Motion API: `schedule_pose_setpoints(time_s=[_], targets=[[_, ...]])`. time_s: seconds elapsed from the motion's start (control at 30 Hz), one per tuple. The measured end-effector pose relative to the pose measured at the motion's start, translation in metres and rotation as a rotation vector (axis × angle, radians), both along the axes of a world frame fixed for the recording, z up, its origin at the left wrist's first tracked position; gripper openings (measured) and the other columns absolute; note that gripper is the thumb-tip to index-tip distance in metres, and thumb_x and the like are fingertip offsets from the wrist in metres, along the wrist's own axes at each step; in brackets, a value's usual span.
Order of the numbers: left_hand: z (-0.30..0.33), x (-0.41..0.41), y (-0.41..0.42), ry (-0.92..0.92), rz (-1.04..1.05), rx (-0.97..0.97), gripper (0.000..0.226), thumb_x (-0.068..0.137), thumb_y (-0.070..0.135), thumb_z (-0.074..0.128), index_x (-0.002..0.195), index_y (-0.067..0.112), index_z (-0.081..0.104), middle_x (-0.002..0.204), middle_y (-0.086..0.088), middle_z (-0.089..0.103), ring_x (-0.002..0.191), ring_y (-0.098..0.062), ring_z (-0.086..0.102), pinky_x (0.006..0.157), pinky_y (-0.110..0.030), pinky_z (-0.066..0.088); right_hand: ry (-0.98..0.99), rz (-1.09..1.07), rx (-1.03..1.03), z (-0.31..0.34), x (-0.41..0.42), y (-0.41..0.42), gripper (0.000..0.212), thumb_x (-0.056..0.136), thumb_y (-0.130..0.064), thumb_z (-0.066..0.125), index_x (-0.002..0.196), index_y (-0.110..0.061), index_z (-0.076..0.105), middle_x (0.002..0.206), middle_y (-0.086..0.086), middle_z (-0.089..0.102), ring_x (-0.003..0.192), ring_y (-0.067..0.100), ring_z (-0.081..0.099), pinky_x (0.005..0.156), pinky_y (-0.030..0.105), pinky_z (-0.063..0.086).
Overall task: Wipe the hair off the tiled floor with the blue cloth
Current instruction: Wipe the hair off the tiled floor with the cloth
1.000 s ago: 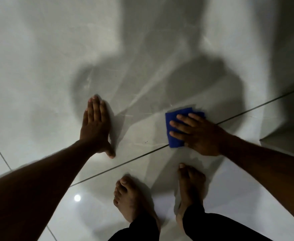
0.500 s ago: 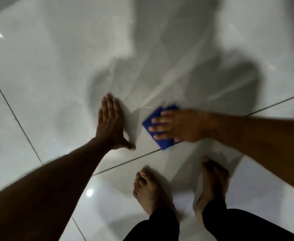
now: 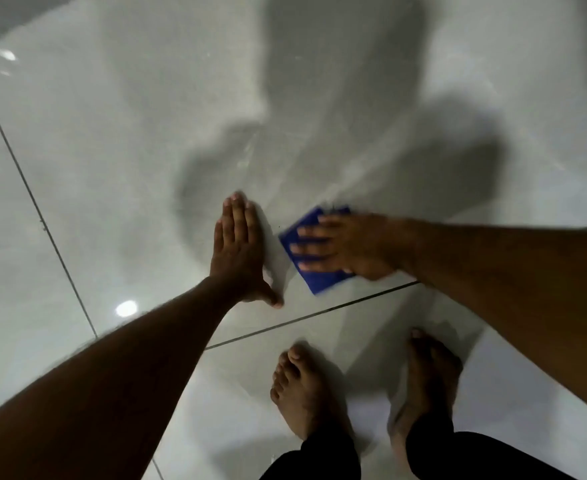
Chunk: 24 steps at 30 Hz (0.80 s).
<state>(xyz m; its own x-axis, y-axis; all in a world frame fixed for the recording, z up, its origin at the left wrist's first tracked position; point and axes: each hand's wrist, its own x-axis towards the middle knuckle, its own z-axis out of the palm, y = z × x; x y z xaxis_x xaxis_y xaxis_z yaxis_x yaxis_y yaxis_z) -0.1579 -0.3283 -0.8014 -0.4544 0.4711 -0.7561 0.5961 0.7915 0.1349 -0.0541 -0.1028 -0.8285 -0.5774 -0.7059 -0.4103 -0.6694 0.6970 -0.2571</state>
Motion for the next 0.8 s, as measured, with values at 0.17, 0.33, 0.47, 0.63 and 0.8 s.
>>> schedule_pose_setpoints(time_s=[0.17, 0.33, 0.47, 0.63, 0.8], targets=[[-0.005, -0.001, 0.001, 0.003, 0.017, 0.003, 0.184, 0.020, 0.076, 0.083, 0.145, 0.011, -0.035, 0.149, -0.017, -0.044, 0.136, -0.033, -0.045, 0.114, -0.043, -0.021, 0.096, -0.713, -0.014, -0.002, -0.063, -0.056, 0.076, 0.093, -0.030, 0.050, 0.156, -0.025, 0.007, 0.166, 0.007, 0.000, 0.151, 0.035, -0.003, 0.120, 0.052, 0.003], [-0.003, -0.002, 0.003, -0.009, -0.001, -0.011, 0.183, 0.024, 0.078, 0.082, 0.135, 0.010, -0.047, 0.142, -0.017, -0.053, 0.131, -0.032, -0.050, 0.106, -0.039, -0.030, 0.038, -0.898, -0.014, 0.009, 0.031, -0.097, 0.088, 0.086, -0.028, 0.059, 0.157, -0.019, 0.006, 0.166, 0.010, -0.001, 0.150, 0.038, -0.006, 0.121, 0.055, 0.006], [-0.005, -0.002, 0.000, -0.006, 0.004, -0.008, 0.185, 0.022, 0.080, 0.080, 0.136, 0.009, -0.046, 0.144, -0.017, -0.052, 0.133, -0.032, -0.048, 0.109, -0.040, -0.028, 0.053, -0.911, 0.009, 0.011, 0.033, -0.069, 0.076, 0.094, -0.034, 0.049, 0.157, -0.022, 0.008, 0.166, 0.006, 0.002, 0.151, 0.034, -0.001, 0.121, 0.052, 0.008], [-0.007, 0.001, 0.005, 0.002, 0.007, -0.022, 0.186, 0.021, 0.078, 0.082, 0.135, 0.007, -0.046, 0.145, -0.021, -0.050, 0.133, -0.037, -0.047, 0.109, -0.044, -0.027, 0.089, -1.220, 0.060, -0.001, -0.031, -0.039, 0.075, 0.095, -0.038, 0.045, 0.156, -0.017, 0.008, 0.165, 0.015, 0.003, 0.150, 0.042, 0.002, 0.120, 0.058, 0.010], [-0.003, 0.012, 0.018, 0.051, 0.018, 0.007, 0.182, 0.026, 0.085, 0.077, 0.140, 0.000, -0.038, 0.149, -0.026, -0.042, 0.137, -0.041, -0.040, 0.117, -0.052, -0.015, 0.056, -0.974, 0.080, 0.010, 0.110, -0.052, 0.083, 0.089, -0.040, 0.056, 0.156, -0.019, 0.012, 0.165, 0.010, 0.006, 0.150, 0.038, 0.005, 0.119, 0.054, 0.011]])
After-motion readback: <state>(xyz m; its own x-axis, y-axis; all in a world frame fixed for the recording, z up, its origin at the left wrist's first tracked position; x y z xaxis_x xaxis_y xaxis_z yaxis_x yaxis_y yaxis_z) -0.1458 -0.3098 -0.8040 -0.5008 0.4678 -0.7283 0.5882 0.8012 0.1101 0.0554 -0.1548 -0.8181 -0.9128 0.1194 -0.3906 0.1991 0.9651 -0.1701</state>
